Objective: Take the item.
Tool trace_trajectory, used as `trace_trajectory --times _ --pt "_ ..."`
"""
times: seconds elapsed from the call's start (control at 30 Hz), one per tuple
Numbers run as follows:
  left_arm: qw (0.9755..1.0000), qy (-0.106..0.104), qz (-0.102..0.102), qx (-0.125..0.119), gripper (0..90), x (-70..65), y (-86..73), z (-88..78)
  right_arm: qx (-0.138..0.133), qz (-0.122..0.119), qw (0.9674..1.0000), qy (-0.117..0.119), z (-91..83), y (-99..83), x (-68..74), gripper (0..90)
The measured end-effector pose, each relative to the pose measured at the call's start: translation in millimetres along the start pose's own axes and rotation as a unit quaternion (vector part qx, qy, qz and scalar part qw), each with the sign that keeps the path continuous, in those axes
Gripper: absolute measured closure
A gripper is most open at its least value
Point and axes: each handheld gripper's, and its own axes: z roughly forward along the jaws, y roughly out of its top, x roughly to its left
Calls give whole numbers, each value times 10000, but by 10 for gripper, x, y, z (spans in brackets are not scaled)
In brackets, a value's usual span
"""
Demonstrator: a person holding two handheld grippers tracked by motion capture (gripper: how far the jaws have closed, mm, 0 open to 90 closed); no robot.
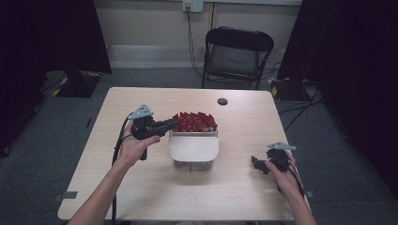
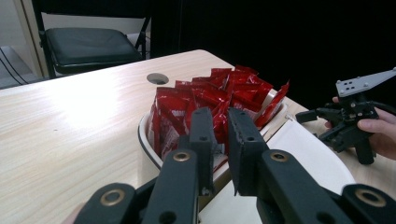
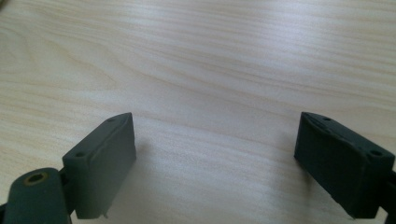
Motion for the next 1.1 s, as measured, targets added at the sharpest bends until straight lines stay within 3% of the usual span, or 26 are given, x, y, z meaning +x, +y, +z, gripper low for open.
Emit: trace_trajectory --times 0.53,1.1 --pt "9999 -76 -24 -126 813 -19 61 -63 -1 17 10000 -19 -2 -2 6 119" --pt "9995 -164 126 -247 814 -103 173 -152 4 1 10000 4 0 1 3 119"
